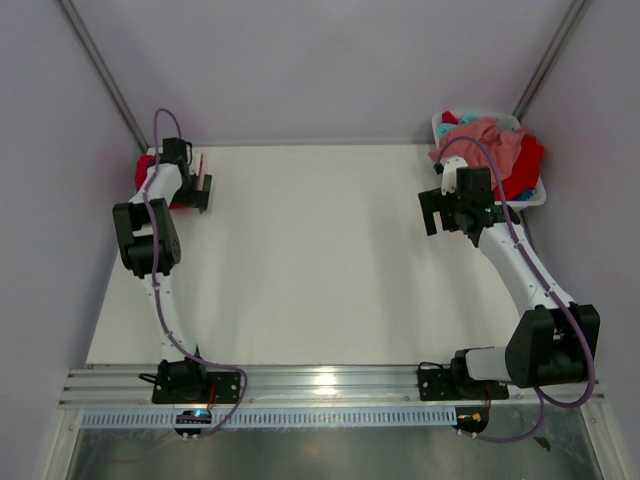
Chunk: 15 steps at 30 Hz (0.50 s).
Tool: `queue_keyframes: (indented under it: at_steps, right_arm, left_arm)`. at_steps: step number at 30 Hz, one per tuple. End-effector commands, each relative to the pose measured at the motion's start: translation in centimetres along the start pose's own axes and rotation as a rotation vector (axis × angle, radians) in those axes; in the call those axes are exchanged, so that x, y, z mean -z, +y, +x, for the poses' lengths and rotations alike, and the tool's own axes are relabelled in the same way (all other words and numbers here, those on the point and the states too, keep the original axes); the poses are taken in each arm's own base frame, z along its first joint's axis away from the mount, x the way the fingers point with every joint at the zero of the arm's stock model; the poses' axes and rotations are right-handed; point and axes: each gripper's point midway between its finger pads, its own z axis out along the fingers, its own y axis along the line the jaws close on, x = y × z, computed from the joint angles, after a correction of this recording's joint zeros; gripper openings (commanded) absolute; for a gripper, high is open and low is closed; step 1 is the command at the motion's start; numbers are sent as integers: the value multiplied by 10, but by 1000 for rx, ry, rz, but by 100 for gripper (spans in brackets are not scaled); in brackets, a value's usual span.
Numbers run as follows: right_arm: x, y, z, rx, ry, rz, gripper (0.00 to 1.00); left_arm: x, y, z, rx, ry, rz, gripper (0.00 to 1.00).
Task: Fold and stack the t-shirts
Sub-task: Neatly place the folded tshirt to the corner
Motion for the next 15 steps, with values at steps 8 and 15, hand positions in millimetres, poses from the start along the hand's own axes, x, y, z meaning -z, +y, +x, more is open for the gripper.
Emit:
queue_keyframes:
  at_steps: [8,15]
  right_arm:
    - [18,-6,-34,21,-112,19,99]
    - [22,4,-72,26,-171,-75,99]
  left_arm:
    - [22,3,26,-13,50,22,99]
    - [131,-43,12,48,-66,306,99]
